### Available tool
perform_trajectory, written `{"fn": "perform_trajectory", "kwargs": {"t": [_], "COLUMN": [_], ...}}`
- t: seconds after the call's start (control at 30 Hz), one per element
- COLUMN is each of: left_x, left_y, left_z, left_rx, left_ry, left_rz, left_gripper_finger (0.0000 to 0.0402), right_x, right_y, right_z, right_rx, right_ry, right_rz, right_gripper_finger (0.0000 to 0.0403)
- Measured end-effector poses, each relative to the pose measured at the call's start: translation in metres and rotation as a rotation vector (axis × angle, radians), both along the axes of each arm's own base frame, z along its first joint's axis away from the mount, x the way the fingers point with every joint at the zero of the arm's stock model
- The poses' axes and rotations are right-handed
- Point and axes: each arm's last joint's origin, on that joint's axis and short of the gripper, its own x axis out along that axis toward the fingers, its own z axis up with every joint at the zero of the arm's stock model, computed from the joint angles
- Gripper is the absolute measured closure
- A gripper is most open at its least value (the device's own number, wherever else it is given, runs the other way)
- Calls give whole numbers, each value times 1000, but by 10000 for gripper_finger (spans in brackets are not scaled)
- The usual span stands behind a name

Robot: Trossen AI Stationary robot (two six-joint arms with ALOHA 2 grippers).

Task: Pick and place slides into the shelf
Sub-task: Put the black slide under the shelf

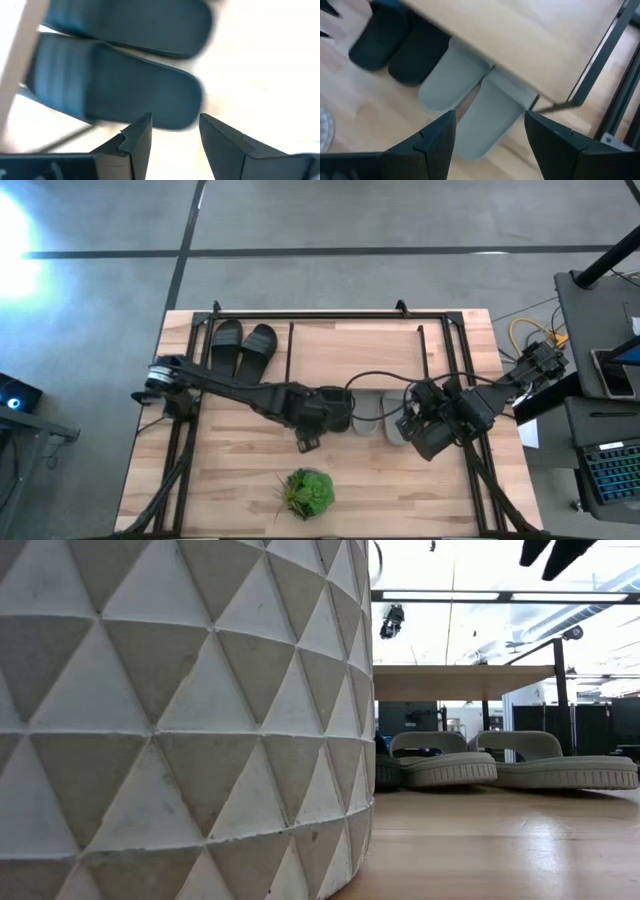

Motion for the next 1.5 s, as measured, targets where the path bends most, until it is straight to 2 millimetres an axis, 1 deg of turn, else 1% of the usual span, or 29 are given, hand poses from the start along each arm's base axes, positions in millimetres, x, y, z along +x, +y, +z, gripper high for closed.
{"fn": "perform_trajectory", "kwargs": {"t": [0.17, 0.23, 0.3, 0.33, 0.4, 0.53, 0.63, 0.73, 0.8, 0.9, 1.03, 1.13, 1.23, 1.37, 1.43, 1.5], "left_x": [-18, -23, -31, -35, -49, -82, -110, -137, -152, -176, -206, -226, -241, -252, -253, -257], "left_y": [-20, -26, -30, -30, -29, -21, -13, -5, 2, 12, 28, 39, 47, 54, 55, 57], "left_z": [29, 43, 58, 65, 80, 95, 96, 94, 91, 86, 74, 63, 52, 40, 34, 32], "left_rx": [-51, -78, -113, -132, -147, -76, -53, -53, -61, -69, -38, -3, 5, 10, 13, 18], "left_ry": [-108, -189, -259, -288, -343, -383, -415, -506, -589, -691, -766, -793, -817, -827, -823, -831], "left_rz": [-56, -59, -53, -36, 7, 149, 251, 302, 316, 292, 279, 274, 293, 317, 326, 339], "left_gripper_finger": [252, 252, 252, 252, 252, 252, 252, 252, 252, 252, 252, 252, 252, 252, 252, 252], "right_x": [-2, -2, 0, 2, 8, 21, 34, 52, 67, 90, 119, 142, 164, 193, 204, 212], "right_y": [4, 6, 8, 11, 17, 27, 28, 25, 21, 9, -11, -19, -20, -13, -9, -6], "right_z": [0, 0, -1, -1, -3, -18, -37, -56, -66, -80, -105, -118, -124, -124, -126, -128], "right_rx": [32, 38, 83, 125, 216, 310, 383, 466, 531, 580, 632, 657, 667, 699, 726, 748], "right_ry": [11, 4, -8, -14, -34, -112, -177, -266, -349, -434, -420, -374, -361, -357, -334, -298], "right_rz": [12, 12, 12, 22, 50, 57, 20, -6, -26, -79, -162, -192, -202, -152, -118, -73], "right_gripper_finger": [175, 175, 175, 175, 175, 175, 175, 175, 175, 175, 175, 175, 175, 180, 196, 223]}}
